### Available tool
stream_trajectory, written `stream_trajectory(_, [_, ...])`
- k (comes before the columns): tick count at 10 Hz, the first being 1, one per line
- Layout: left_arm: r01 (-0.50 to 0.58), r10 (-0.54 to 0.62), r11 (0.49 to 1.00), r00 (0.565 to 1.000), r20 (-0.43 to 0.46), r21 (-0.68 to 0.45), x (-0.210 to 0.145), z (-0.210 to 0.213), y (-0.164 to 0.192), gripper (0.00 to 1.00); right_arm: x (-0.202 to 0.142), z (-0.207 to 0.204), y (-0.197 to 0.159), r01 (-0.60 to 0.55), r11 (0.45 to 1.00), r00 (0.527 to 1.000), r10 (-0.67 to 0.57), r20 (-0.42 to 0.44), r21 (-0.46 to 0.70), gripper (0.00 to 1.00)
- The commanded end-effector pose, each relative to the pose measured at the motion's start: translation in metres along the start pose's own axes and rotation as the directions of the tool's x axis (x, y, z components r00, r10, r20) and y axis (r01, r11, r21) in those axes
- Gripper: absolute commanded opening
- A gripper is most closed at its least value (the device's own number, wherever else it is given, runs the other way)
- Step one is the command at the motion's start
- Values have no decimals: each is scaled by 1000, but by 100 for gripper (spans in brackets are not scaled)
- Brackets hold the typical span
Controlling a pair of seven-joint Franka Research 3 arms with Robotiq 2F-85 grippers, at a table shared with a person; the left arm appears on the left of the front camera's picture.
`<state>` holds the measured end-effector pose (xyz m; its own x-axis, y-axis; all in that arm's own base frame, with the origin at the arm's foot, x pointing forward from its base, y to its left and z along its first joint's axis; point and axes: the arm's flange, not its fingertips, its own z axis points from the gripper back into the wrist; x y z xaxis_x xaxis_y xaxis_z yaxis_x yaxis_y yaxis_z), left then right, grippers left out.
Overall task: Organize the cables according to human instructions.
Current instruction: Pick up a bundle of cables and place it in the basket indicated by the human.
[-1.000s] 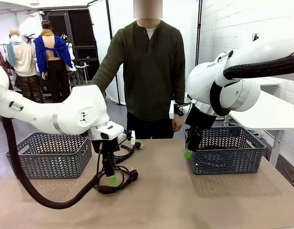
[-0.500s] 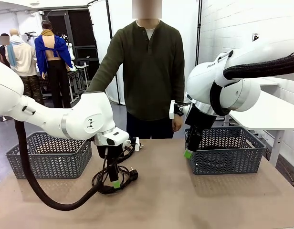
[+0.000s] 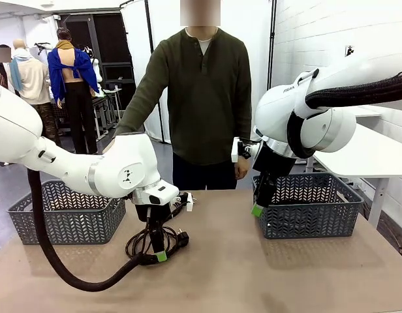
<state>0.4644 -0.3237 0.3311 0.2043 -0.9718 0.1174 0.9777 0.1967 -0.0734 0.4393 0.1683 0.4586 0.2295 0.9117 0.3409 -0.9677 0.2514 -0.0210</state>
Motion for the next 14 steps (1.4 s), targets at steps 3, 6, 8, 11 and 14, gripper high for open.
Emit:
stream_trajectory(3, [-10, 10, 1000, 1000, -3, 11, 5, -10, 4, 100, 1, 0, -1, -2, 1000, 1000, 2, -7, -6, 100])
stream_trajectory(6, [-18, 19, 1000, 1000, -10, 13, 6, -18, 5, 100, 1, 0, -1, -2, 1000, 1000, 2, -7, -6, 100])
stream_trajectory(8, [-13, 13, 1000, 1000, -21, 8, 7, -21, 5, 100, 1, 0, -1, -2, 1000, 1000, 2, -7, -6, 100])
stream_trajectory(11, [-11, 11, 1000, 1000, -20, -5, 9, -26, 6, 78, 1, 0, -1, -2, 1000, 1000, 2, -7, -6, 100])
stream_trajectory(14, [-22, 22, 1000, 1000, -10, -13, 9, -26, 8, 22, 1, 0, -1, -2, 1000, 1000, 2, -7, -6, 100])
